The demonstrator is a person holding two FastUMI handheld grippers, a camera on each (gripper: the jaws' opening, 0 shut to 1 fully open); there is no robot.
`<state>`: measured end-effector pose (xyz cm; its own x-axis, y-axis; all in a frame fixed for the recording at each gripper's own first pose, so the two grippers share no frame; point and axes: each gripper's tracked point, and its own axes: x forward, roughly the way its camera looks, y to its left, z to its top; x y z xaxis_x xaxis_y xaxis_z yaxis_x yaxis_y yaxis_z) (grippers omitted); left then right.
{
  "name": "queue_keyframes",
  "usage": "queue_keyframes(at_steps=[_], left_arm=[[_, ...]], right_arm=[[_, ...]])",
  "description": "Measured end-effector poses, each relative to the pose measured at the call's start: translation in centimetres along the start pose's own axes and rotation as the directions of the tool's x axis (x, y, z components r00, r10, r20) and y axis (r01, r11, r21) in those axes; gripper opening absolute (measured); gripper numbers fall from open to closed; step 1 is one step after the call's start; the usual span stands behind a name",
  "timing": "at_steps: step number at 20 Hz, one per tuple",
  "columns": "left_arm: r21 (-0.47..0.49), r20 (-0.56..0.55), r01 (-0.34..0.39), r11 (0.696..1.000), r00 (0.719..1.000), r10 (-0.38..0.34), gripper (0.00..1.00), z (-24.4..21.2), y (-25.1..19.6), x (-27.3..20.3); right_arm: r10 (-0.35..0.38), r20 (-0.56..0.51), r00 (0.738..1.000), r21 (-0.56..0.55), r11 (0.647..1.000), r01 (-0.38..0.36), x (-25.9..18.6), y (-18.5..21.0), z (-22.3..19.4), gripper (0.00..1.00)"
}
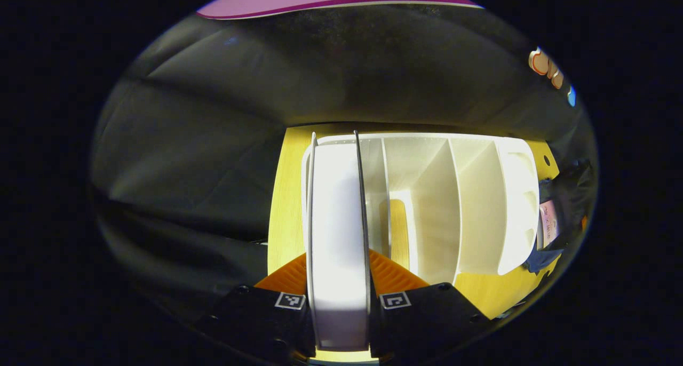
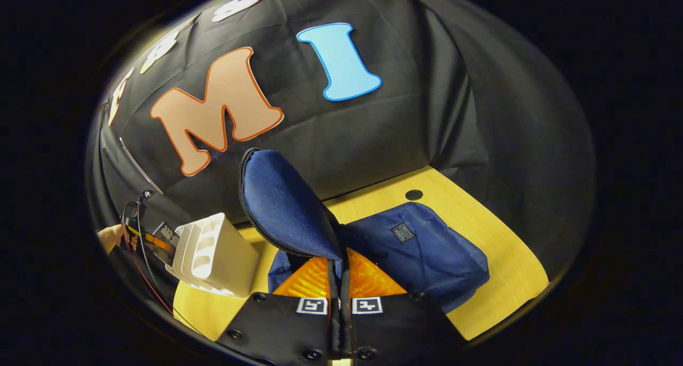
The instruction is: Open the schoolbag, grab two books from the bookshelf and put them into the schoolbag.
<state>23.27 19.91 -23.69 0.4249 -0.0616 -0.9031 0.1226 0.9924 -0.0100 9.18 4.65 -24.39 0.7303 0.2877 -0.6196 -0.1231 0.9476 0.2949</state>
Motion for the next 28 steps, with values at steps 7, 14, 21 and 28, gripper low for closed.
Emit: queue_keyframes(at_steps=[7, 14, 21, 28], left_arm=[[0.006, 0.012, -0.011, 1.0, 1.0, 0.011, 0.34, -0.3, 0.6, -2.1], [-0.03, 0.074, 0.032, 0.999, 0.997, -0.03, 0.35, -0.2, -0.2, -6.0], [-0.04, 0.186, 0.066, 0.997, 0.981, -0.058, 0.36, 0.6, -0.2, -11.6], [-0.125, 0.293, 0.158, 0.979, 0.949, -0.116, 0.36, 0.6, 0.4, -17.4]], right_arm=[[0.004, 0.001, 1.0, 0.006, 1.0, -0.004, 0.0, 0.0, 0.1, 0.03], [0.012, 0.0, 1.0, 0.005, 1.0, -0.012, 0.1, -0.1, 0.1, 0.0], [0.02, 0.0, 1.0, 0.006, 1.0, -0.02, 0.7, 0.3, -0.1, 0.01], [0.02, -0.002, 1.0, 0.009, 1.0, -0.02, 0.8, 0.3, -0.1, 0.0]])
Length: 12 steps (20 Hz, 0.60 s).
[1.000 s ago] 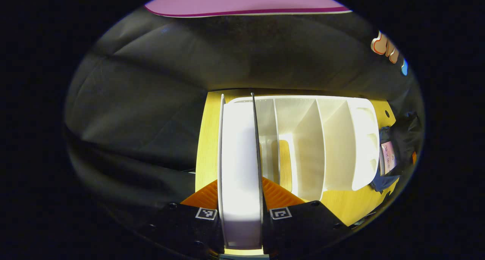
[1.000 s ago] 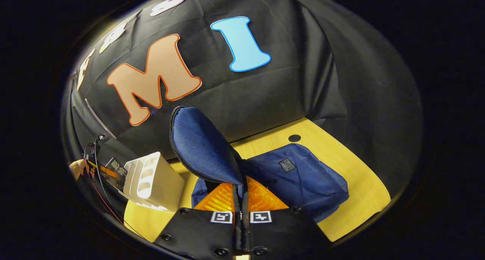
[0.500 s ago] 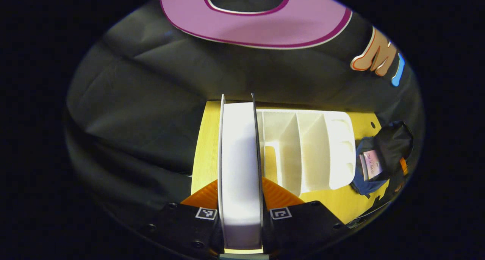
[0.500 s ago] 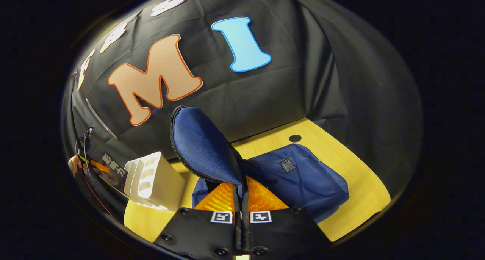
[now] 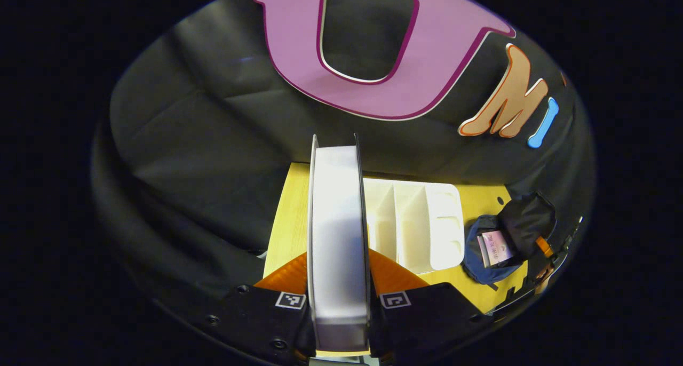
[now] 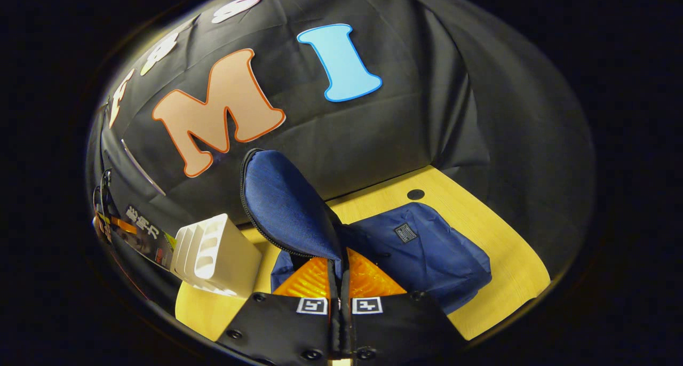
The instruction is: Open the schoolbag, grab two books from the bookshelf and put them into the schoolbag.
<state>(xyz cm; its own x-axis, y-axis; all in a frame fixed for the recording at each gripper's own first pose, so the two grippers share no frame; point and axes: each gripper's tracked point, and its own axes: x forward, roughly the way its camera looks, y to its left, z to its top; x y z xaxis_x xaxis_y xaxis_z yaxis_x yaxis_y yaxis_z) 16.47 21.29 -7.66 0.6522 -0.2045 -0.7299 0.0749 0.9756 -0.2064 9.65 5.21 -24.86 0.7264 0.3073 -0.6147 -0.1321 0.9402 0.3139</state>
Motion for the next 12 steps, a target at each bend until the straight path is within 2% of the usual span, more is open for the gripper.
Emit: queue_keyframes(at_steps=[2, 3, 5, 7, 9, 10, 11, 12], left_arm=[[-0.031, 0.03, 0.022, 0.999, 0.999, -0.021, 0.36, 0.0, -0.2, -1.4], [-0.065, 0.048, 0.051, 0.997, 0.998, -0.048, 0.34, 0.2, -0.7, -1.9], [-0.156, 0.071, 0.13, 0.979, 0.99, -0.12, 0.35, 0.1, -2.2, -2.8], [-0.254, 0.078, 0.199, 0.946, 0.98, -0.185, 0.36, -0.8, -2.9, -3.1], [-0.358, 0.108, 0.274, 0.892, 0.962, -0.252, 0.35, -1.3, -4.2, -3.3], [-0.392, 0.12, 0.312, 0.865, 0.95, -0.288, 0.34, -1.6, -4.7, -3.4], [-0.424, 0.137, 0.337, 0.841, 0.942, -0.308, 0.34, -1.8, -5.1, -3.5], [-0.44, 0.15, 0.364, 0.821, 0.931, -0.332, 0.34, -2.0, -5.6, -3.5]], right_arm=[[0.0, -0.002, 1.0, -0.002, 1.0, 0.0, 0.1, 0.0, -0.1, 0.01], [-0.001, -0.003, 1.0, -0.004, 1.0, 0.001, 0.1, 0.1, -0.2, 0.03], [-0.002, -0.002, 1.0, -0.004, 1.0, 0.002, 0.1, 0.0, -0.1, 0.03], [-0.003, -0.001, 1.0, -0.003, 1.0, 0.003, 0.1, 0.1, -0.1, 0.01], [-0.005, -0.002, 1.0, -0.008, 1.0, 0.005, 0.1, 0.0, 0.0, 0.03], [-0.006, -0.005, 1.0, -0.01, 1.0, 0.006, 0.2, 0.0, -0.1, 0.05], [-0.007, -0.005, 1.0, -0.01, 1.0, 0.007, 0.1, 0.0, -0.1, 0.01], [-0.008, -0.006, 1.0, -0.011, 1.0, 0.008, 0.1, 0.0, 0.0, 0.03]])
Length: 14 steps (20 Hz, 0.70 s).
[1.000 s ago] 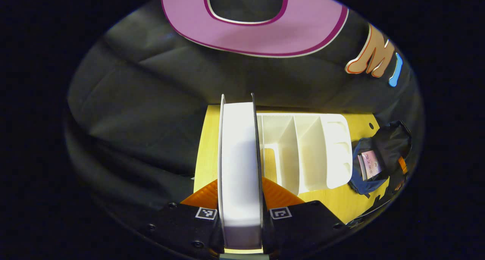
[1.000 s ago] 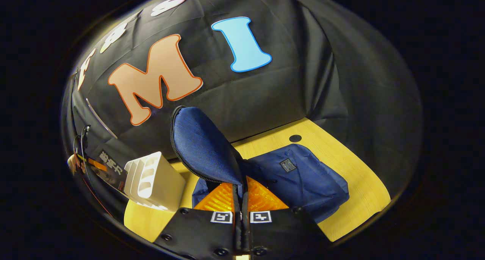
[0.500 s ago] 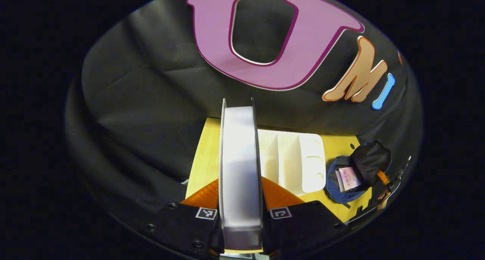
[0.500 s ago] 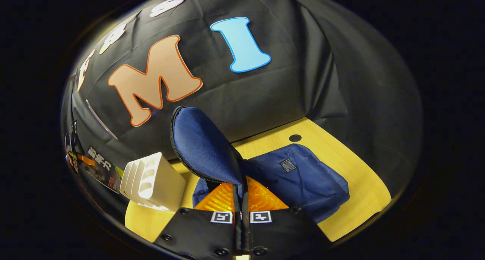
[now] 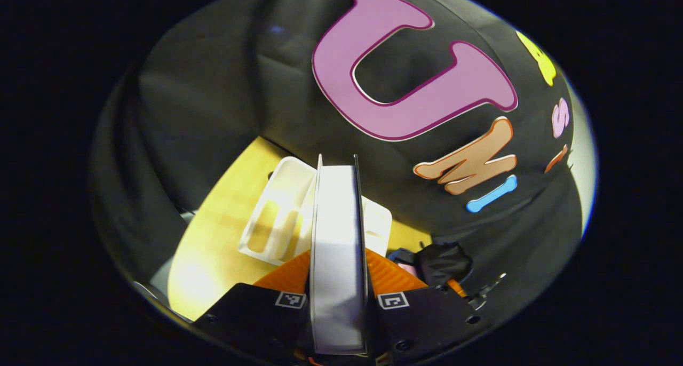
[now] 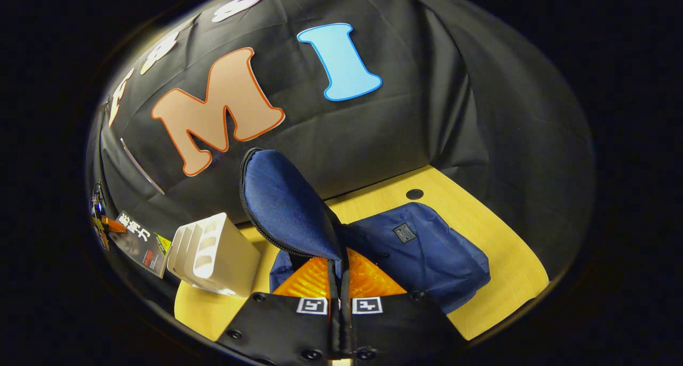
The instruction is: Open the schoolbag, grab two books from the bookshelf and put them into the schoolbag.
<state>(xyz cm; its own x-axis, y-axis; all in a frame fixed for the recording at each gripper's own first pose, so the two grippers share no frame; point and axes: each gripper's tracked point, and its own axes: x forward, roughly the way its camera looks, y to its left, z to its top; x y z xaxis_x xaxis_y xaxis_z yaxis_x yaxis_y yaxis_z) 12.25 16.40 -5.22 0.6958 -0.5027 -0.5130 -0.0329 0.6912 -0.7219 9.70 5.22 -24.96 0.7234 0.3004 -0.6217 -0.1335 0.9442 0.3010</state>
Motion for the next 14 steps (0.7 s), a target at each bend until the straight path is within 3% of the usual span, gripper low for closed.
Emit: queue_keyframes(at_steps=[9, 14], left_arm=[[-0.18, 0.006, 0.182, 0.967, 0.983, -0.184, 0.34, -5.3, -4.2, 3.3], [-0.175, -0.101, 0.229, 0.958, 0.963, -0.249, 0.34, -11.2, -7.1, 6.9]], right_arm=[[0.003, -0.014, 1.0, -0.011, 1.0, -0.003, 0.4, 0.3, -0.2, 0.03], [0.008, -0.019, 1.0, -0.025, 1.0, -0.008, 0.4, 0.1, 0.0, 0.03]])
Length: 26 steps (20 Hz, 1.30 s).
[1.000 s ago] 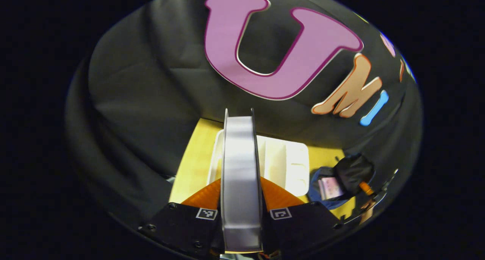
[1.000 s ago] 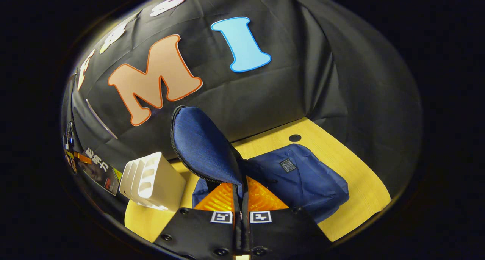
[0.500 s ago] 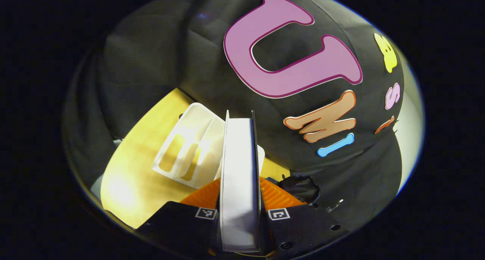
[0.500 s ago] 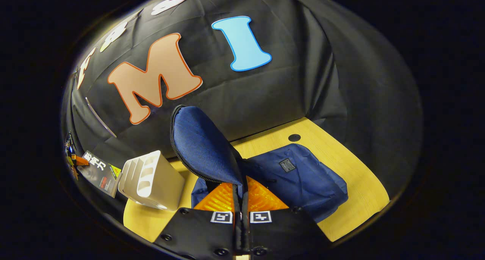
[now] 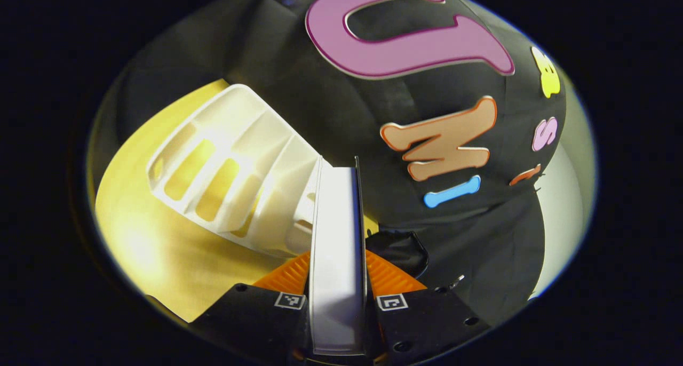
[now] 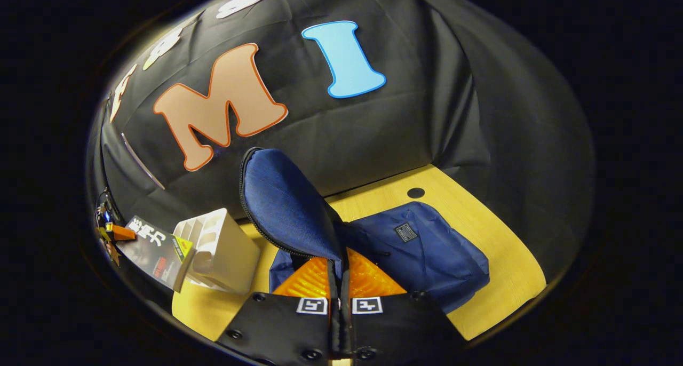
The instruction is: Open the schoolbag, grab two books from the bookshelf and put them into the schoolbag.
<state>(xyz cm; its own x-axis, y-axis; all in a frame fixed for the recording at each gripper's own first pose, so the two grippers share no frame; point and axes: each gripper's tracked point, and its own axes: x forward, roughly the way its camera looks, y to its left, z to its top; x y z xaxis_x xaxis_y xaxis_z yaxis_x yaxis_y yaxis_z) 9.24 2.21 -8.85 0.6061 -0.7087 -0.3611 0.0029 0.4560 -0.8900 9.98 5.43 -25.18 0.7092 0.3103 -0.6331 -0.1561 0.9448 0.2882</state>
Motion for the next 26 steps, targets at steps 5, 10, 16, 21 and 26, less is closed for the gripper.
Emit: queue_keyframes(at_steps=[5, 10, 16, 21, 26], left_arm=[[-0.033, -0.029, 0.057, 0.998, 0.998, -0.058, 0.34, -2.9, -2.7, 6.0], [-0.06, -0.081, 0.063, 0.996, 0.994, -0.068, 0.34, -6.2, -4.0, 11.8], [-0.074, -0.112, 0.047, 0.996, 0.992, -0.055, 0.36, -9.2, -4.5, 17.2], [-0.065, -0.155, 0.023, 0.998, 0.987, -0.033, 0.34, -12.2, -4.4, 21.4], [-0.064, -0.183, 0.011, 0.998, 0.983, -0.023, 0.34, -14.5, -4.8, 25.3]], right_arm=[[0.013, -0.006, 1.0, -0.001, 1.0, -0.013, 0.2, 0.1, -0.2, 0.03], [0.023, -0.004, 1.0, 0.018, 1.0, -0.023, 0.1, 0.0, -0.1, 0.03], [0.032, -0.003, 0.999, 0.032, 0.999, -0.032, 0.1, 0.1, 0.1, 0.03], [0.038, -0.004, 0.999, 0.027, 0.999, -0.038, -0.1, 0.2, 0.2, 0.03], [0.053, -0.011, 0.999, 0.015, 0.999, -0.053, 0.1, 0.4, 0.2, 0.03]])
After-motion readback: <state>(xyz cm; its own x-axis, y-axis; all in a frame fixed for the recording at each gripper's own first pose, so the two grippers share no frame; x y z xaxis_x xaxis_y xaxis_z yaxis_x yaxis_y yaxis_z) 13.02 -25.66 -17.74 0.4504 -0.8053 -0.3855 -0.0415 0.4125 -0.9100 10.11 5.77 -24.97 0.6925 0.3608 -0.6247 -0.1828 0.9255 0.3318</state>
